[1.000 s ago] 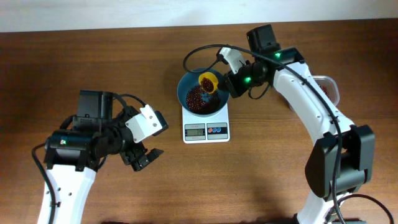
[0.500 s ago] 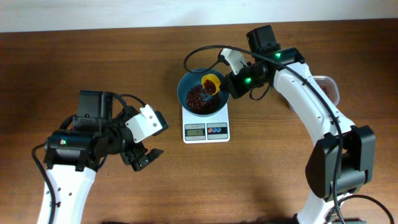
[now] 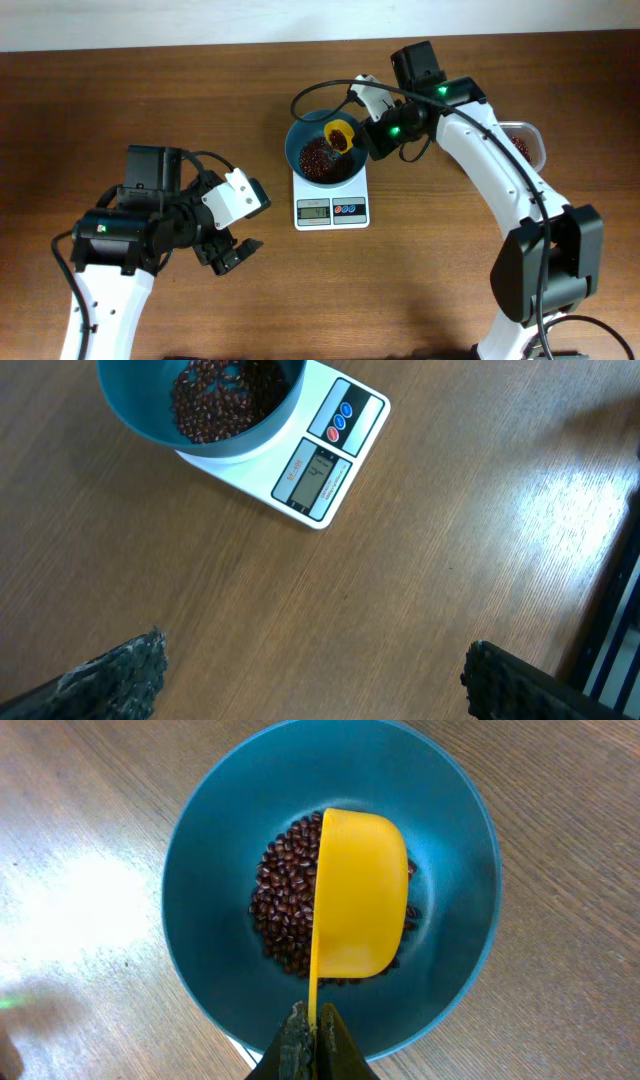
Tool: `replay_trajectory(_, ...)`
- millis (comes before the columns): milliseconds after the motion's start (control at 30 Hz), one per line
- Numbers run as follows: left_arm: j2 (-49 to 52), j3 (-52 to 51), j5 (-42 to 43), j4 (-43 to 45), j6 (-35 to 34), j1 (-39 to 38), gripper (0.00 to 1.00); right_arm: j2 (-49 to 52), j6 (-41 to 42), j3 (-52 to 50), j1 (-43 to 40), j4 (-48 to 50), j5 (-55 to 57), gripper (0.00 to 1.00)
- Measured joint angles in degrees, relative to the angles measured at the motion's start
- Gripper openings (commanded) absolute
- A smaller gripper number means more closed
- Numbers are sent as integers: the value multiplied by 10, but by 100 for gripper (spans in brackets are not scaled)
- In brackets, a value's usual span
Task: Scoop item into bowl and weigh 50g on scale
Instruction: 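Hold the emptied scoop inverted over the bowl with the right gripper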
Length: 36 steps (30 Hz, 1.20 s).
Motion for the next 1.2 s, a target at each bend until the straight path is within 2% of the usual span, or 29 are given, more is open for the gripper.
replay_trajectory(1200, 0, 0, 0, 0, 0, 0, 99, -7, 15, 0, 9, -6, 22, 4)
